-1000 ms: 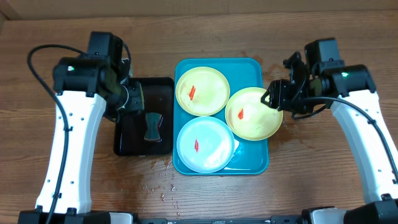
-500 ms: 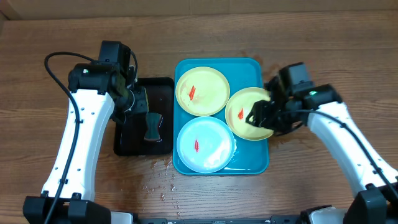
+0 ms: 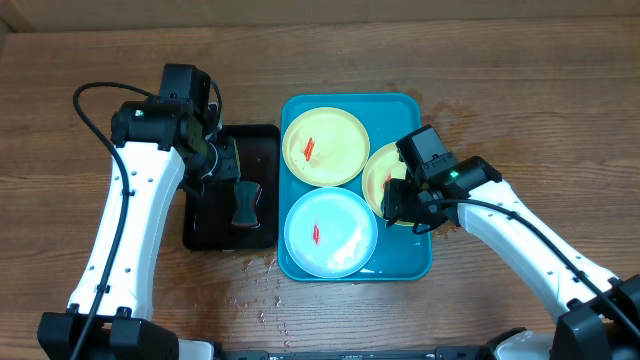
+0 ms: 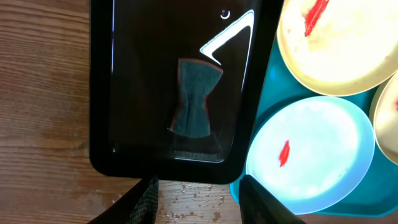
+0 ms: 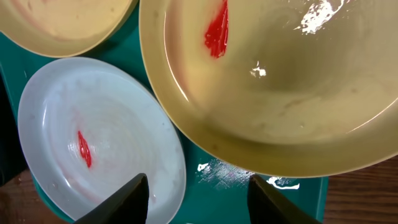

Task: Clean dirty plates on tray and stack at the side

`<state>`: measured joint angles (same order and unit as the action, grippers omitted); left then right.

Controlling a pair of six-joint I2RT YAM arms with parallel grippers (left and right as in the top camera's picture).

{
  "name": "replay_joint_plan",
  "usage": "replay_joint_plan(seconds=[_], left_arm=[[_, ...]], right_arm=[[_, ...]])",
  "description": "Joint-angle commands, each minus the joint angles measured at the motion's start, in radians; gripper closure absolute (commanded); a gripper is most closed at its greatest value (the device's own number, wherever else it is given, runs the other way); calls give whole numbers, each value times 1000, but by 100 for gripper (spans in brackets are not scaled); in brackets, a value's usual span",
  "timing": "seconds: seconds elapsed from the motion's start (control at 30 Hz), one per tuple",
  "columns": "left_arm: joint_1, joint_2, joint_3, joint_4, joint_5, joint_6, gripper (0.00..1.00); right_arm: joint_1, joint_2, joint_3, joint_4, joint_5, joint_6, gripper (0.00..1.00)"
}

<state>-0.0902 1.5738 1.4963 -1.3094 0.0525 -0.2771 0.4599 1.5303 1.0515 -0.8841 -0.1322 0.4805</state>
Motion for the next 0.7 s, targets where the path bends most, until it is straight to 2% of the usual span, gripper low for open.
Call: replay_joint_plan(seconds=[0.0, 0.4, 0.57, 0.67], left_arm=[[-8, 8, -9, 9, 26, 26, 56], [-11, 8, -9, 6, 26, 26, 56], [-11, 8, -9, 8, 26, 26, 57], [-11, 8, -9, 16, 26, 26, 57]], right_arm=[[5, 11, -6, 0, 34, 21, 47], [5, 46, -72, 63, 26, 22, 48], [5, 46, -73, 64, 27, 21, 54], [5, 46, -73, 70, 26, 21, 54]])
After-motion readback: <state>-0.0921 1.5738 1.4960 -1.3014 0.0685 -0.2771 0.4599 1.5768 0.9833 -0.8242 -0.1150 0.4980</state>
